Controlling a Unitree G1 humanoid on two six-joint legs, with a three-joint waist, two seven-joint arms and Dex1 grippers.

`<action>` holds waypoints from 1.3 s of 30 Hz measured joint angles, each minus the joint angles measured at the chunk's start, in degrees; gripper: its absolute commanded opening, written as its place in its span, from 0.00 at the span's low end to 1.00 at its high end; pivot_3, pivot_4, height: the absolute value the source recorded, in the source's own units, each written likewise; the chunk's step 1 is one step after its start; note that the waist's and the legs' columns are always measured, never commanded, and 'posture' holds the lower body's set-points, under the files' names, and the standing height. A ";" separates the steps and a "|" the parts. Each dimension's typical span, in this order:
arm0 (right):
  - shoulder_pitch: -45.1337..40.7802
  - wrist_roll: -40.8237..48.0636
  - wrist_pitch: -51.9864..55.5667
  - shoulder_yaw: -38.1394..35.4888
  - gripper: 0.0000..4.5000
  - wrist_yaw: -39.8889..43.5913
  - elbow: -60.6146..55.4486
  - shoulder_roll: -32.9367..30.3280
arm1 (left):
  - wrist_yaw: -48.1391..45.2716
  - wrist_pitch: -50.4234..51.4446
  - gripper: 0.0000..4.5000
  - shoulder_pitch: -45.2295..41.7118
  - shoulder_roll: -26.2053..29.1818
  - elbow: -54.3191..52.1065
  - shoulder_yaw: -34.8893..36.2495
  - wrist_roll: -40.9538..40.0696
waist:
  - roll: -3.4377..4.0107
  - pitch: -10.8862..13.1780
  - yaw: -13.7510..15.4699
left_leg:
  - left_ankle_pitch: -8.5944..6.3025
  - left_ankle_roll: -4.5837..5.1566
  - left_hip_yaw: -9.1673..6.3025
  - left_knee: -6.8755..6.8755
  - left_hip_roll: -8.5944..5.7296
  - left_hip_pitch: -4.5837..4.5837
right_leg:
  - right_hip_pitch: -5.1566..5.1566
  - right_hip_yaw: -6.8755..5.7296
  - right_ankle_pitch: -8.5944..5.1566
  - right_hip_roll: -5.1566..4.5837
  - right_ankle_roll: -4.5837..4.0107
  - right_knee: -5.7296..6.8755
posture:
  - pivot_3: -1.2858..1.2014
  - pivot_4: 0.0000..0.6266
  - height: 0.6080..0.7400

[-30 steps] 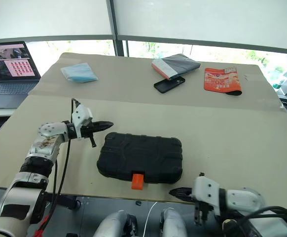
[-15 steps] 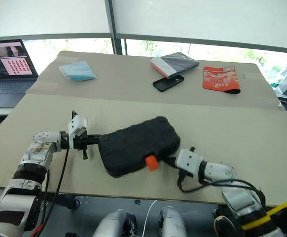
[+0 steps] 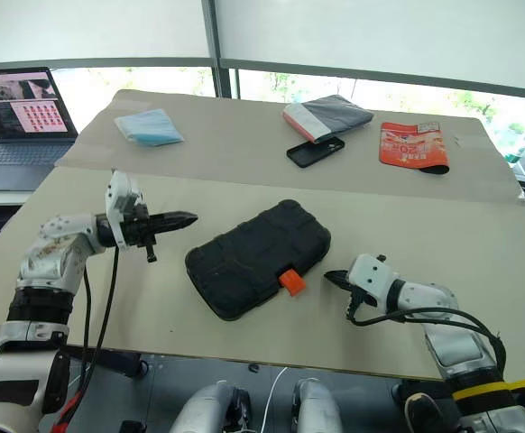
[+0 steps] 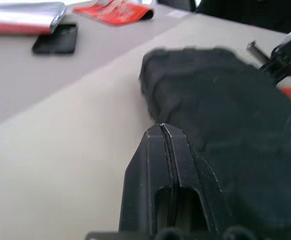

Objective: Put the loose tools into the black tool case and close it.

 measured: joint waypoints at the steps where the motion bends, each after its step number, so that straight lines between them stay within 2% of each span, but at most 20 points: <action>1: 0.97 1.14 0.50 -0.67 0.00 0.47 -1.12 -0.14 | -0.16 0.71 0.00 -0.22 -0.77 -0.87 -1.10 0.02 | 0.01 0.01 0.03 | 0.00 0.00 -0.01 0.00 0.00 0.00 | 0.01 0.01 0.00 0.14 0.00 0.00 | 0.52 0.24 1.00; 5: 6.89 7.31 4.35 -4.07 0.00 2.11 -10.33 -0.42 | -1.05 1.80 0.00 -1.56 -4.80 -3.41 -11.67 4.47 | 0.01 0.01 0.12 | 0.00 0.01 -0.01 0.00 0.01 0.04 | 0.05 0.05 0.00 0.23 0.01 -0.01 | 0.52 0.24 1.00; 10: 9.63 11.64 10.37 -5.93 0.00 1.85 -18.39 -0.71 | 1.57 0.98 0.00 -3.34 -7.27 -2.66 -16.55 9.81 | 0.17 -0.09 0.07 | -0.03 0.03 -0.08 -0.02 0.06 0.31 | 0.24 0.11 -0.01 0.00 0.00 -0.01 | 0.52 0.24 1.00; 12: 9.52 12.67 12.43 -5.97 0.00 1.49 -21.16 -0.70 | 2.17 1.54 0.00 -3.35 -7.54 -3.20 -17.33 10.54 | 0.25 -0.14 0.17 | -0.23 -0.13 -0.17 -0.02 0.05 0.41 | 0.40 0.07 -0.02 -0.10 0.00 -0.05 | 0.52 0.24 1.00; 16: 9.00 13.17 14.80 -5.56 0.00 0.83 -23.03 -0.38 | 2.87 2.25 0.00 -3.15 -7.66 -3.98 -18.12 10.95 | 0.28 -0.16 0.17 | -0.51 0.20 -0.24 -0.02 0.04 0.65 | 0.76 0.00 -0.06 -0.16 0.07 -0.23 | 0.52 0.24 1.00; 20: 6.51 11.51 16.01 -1.36 0.00 0.28 -23.07 1.64 | 3.83 3.46 0.00 -2.70 -8.38 -4.87 -17.91 10.90 | 0.30 -0.17 0.21 | -0.46 0.15 -0.22 0.00 -0.01 0.65 | 0.80 0.00 -0.09 -0.24 0.13 -0.25 | 0.52 0.24 1.00; 31: 2.20 5.05 16.25 4.39 0.00 -0.43 -16.63 3.85 | 5.09 5.05 0.00 -1.94 -8.12 -6.14 -17.32 10.87 | 0.36 -0.20 0.09 | -0.50 -0.04 -0.22 0.01 -0.02 0.68 | 0.81 0.01 -0.10 -0.25 0.16 -0.22 | 0.52 0.24 1.00; 39: 2.69 4.10 17.76 4.51 0.00 -0.94 -15.74 3.56 | 5.46 5.82 0.00 -1.38 -7.99 -7.20 -17.05 10.64 | 0.36 -0.21 0.07 | -0.50 -0.05 -0.22 -0.01 -0.02 0.67 | 0.80 0.00 -0.11 -0.25 0.17 -0.23 | 0.52 0.24 1.00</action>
